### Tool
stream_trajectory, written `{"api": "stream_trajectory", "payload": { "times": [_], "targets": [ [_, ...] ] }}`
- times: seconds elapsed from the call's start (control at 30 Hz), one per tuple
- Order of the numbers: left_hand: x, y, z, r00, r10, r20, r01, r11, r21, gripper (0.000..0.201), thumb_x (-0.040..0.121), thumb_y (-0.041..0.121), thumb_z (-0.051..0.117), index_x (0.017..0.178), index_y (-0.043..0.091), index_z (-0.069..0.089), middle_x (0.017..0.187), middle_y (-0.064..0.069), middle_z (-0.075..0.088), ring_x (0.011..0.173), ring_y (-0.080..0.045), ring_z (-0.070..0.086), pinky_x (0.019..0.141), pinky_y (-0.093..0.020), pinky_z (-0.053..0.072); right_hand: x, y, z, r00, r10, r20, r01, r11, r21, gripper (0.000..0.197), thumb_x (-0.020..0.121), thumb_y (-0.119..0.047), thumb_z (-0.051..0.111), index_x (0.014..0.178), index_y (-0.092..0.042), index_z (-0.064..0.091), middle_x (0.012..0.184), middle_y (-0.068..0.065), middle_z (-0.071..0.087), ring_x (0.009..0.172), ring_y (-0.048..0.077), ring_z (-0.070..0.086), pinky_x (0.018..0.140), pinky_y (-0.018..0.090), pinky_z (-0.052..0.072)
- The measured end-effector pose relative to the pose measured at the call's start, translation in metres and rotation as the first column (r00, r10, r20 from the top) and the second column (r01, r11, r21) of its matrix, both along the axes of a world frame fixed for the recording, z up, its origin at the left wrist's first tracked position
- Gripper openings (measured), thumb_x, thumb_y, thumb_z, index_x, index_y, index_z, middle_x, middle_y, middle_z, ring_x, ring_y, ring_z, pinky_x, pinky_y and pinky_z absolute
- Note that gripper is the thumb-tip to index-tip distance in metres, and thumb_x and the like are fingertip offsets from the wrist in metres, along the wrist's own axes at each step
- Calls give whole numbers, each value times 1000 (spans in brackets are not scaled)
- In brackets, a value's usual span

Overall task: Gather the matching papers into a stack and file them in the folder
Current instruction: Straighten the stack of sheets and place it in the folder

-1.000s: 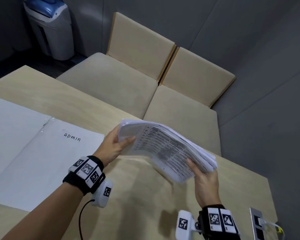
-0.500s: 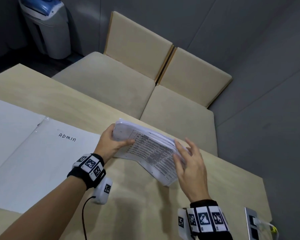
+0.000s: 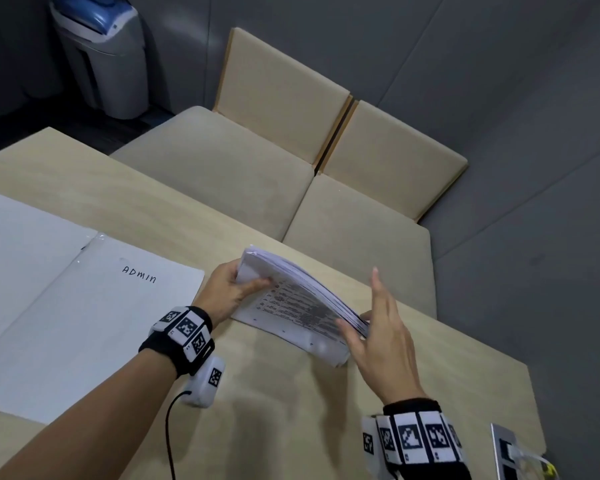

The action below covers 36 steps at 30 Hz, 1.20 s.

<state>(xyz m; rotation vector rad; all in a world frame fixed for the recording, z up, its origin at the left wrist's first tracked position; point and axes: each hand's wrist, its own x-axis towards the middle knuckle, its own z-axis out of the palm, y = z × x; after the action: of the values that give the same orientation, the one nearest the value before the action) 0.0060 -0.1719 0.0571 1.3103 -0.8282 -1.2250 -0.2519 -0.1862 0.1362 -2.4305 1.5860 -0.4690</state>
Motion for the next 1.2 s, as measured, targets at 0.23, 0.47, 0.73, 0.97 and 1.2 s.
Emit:
{"api": "stream_trajectory", "payload": {
  "times": [0.23,0.47,0.73,0.97,1.2],
  "targets": [
    [1,13,42,998,-31,56,37,994,-105,25,79,13,77,103,11,70,94,0,78,87,-10,72,76,-23,58,-2,5,30,952,111,-284,-132,990,-57,15,99,-27,50,105,-27,64,80,1,71,73,29,66,57,39,44],
    [-5,84,41,967,247,56,-253,949,189,80,82,51,67,143,15,31,146,-4,44,128,-14,47,100,-28,39,-16,57,32,880,-12,475,-72,985,158,18,99,-16,55,95,-25,69,69,9,66,60,2,55,58,20,42],
    [19,189,25,988,147,49,-154,962,226,38,87,28,70,120,11,64,106,-4,76,90,-18,76,77,-32,62,49,132,-56,709,-410,573,-155,703,694,32,104,-10,42,113,-31,64,115,-2,75,109,25,71,100,54,50],
    [135,224,6,933,271,237,-338,886,316,13,90,11,66,78,9,62,63,-2,63,49,-7,54,48,-15,44,143,150,-62,659,-425,621,-145,738,659,28,102,-8,42,109,-23,65,115,5,73,106,28,70,98,50,52],
    [311,233,-36,752,342,563,-594,722,354,13,86,18,68,95,8,67,101,-14,70,98,-36,66,84,-40,52,239,148,-126,638,-586,499,-3,647,763,32,101,-22,46,131,-20,57,127,-1,67,117,23,63,107,48,46]
  ]
}}
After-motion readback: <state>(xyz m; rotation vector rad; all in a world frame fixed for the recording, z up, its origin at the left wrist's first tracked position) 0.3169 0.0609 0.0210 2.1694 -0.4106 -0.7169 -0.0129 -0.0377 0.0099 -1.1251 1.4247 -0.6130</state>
